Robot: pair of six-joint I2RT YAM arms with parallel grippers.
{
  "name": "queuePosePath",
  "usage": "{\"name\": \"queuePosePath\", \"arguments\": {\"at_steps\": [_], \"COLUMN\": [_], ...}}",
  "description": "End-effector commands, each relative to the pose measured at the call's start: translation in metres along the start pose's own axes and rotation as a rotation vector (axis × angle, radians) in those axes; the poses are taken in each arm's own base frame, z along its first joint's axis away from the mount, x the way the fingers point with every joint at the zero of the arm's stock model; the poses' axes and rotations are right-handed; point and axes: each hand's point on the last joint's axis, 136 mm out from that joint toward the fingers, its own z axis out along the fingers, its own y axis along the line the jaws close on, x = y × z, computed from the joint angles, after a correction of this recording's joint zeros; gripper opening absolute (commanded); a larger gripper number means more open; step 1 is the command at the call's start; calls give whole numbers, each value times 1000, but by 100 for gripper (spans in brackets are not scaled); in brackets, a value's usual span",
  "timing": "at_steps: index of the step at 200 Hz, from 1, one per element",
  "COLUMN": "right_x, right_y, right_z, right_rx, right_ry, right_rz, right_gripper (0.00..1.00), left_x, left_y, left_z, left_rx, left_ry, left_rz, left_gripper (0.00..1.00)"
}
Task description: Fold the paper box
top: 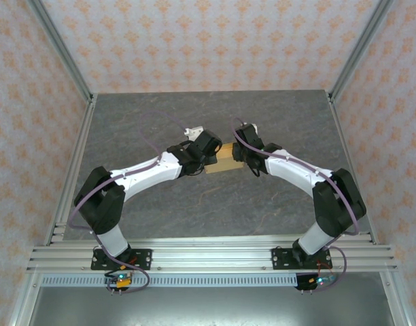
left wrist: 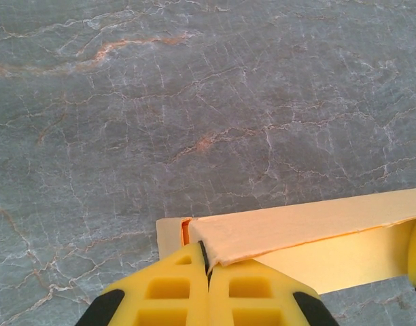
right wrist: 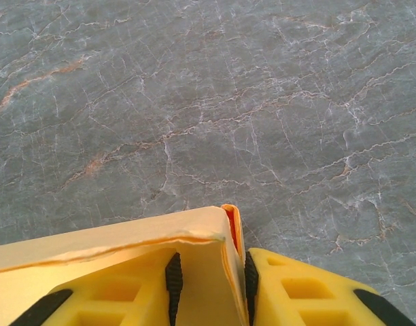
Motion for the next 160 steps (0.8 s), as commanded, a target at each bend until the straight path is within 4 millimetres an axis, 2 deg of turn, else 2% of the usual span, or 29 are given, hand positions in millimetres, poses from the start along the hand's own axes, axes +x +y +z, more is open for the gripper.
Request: {"name": "queuePosePath", "arguments": {"at_steps": [1, 42, 77, 160], "right_x": [29, 17, 9, 0], "right_y": [-2, -4, -9, -14], "right_z": [1, -10, -16, -25], "right_rx": [-19, -89, -78, -51], "right_ry": [105, 85, 81, 74], "right_rz": [-47, -58, -98, -106], "right_gripper": [36, 37, 41, 37], "left_x": [48, 49, 49, 48], "left_y": [22, 31, 30, 31], "left_z": [14, 17, 20, 20], "left_rx": [-65, -107, -109, -119], "left_ry": [142, 137, 141, 140], "left_rz": [47, 96, 109, 122], "left_gripper": [3, 2, 2, 2]}}
